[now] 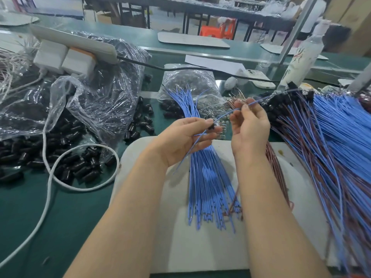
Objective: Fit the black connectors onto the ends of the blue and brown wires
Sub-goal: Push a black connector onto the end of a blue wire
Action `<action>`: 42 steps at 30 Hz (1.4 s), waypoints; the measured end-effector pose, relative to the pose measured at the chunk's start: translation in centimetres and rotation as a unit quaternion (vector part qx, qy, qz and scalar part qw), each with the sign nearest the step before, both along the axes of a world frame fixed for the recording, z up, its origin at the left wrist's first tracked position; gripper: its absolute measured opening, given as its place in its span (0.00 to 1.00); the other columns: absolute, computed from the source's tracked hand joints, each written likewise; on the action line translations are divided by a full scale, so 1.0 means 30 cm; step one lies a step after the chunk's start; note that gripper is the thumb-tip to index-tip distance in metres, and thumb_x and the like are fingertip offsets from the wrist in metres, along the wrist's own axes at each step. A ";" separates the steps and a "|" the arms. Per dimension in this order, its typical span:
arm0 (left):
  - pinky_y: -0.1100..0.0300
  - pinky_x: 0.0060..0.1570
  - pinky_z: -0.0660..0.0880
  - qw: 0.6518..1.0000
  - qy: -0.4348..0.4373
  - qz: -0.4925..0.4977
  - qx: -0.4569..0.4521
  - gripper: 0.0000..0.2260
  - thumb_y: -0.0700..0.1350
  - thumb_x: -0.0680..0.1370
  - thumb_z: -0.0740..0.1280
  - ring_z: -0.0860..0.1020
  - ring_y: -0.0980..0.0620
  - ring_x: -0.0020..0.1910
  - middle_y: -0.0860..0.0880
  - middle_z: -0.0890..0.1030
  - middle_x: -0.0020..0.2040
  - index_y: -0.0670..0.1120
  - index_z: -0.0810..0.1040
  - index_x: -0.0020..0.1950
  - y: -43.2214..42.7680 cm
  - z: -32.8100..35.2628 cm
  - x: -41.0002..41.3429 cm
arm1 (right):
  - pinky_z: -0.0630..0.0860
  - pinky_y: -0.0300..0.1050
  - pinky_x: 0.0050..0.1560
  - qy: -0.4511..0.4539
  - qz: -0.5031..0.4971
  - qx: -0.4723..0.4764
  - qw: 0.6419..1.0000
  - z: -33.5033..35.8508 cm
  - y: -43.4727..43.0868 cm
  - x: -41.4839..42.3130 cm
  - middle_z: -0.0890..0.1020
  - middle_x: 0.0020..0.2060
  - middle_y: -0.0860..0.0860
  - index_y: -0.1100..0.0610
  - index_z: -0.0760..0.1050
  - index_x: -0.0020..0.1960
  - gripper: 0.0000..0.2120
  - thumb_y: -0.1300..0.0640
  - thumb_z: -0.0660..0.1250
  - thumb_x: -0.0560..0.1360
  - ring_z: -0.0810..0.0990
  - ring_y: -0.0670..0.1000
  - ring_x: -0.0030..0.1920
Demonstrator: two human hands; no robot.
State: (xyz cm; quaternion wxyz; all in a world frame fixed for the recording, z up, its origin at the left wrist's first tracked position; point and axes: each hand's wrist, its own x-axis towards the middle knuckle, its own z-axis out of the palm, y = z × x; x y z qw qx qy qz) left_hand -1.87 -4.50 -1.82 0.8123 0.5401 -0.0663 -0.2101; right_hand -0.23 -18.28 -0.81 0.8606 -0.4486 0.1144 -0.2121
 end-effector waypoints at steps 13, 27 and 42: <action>0.64 0.41 0.80 0.979 0.100 0.148 -0.094 0.05 0.41 0.79 0.64 0.82 0.56 0.38 0.46 0.83 0.42 0.43 0.77 0.44 0.009 -0.019 0.038 | 0.72 0.38 0.31 0.039 0.036 -0.257 0.965 -0.038 0.036 0.003 0.82 0.35 0.52 0.55 0.72 0.44 0.09 0.57 0.58 0.81 0.76 0.45 0.29; 0.66 0.46 0.76 0.934 -0.030 0.310 0.177 0.07 0.36 0.75 0.69 0.79 0.56 0.42 0.50 0.80 0.44 0.44 0.75 0.51 0.015 -0.048 0.050 | 0.76 0.38 0.32 -0.051 -0.008 -0.169 0.984 -0.009 0.042 -0.021 0.83 0.35 0.55 0.54 0.70 0.49 0.06 0.59 0.55 0.82 0.80 0.49 0.29; 0.74 0.41 0.71 0.850 -0.221 0.297 0.374 0.06 0.37 0.75 0.68 0.76 0.59 0.40 0.55 0.78 0.39 0.48 0.76 0.47 -0.014 -0.080 0.045 | 0.74 0.39 0.31 -0.092 -0.039 -0.129 0.987 0.012 0.039 -0.031 0.81 0.32 0.55 0.56 0.67 0.49 0.07 0.59 0.52 0.83 0.78 0.49 0.27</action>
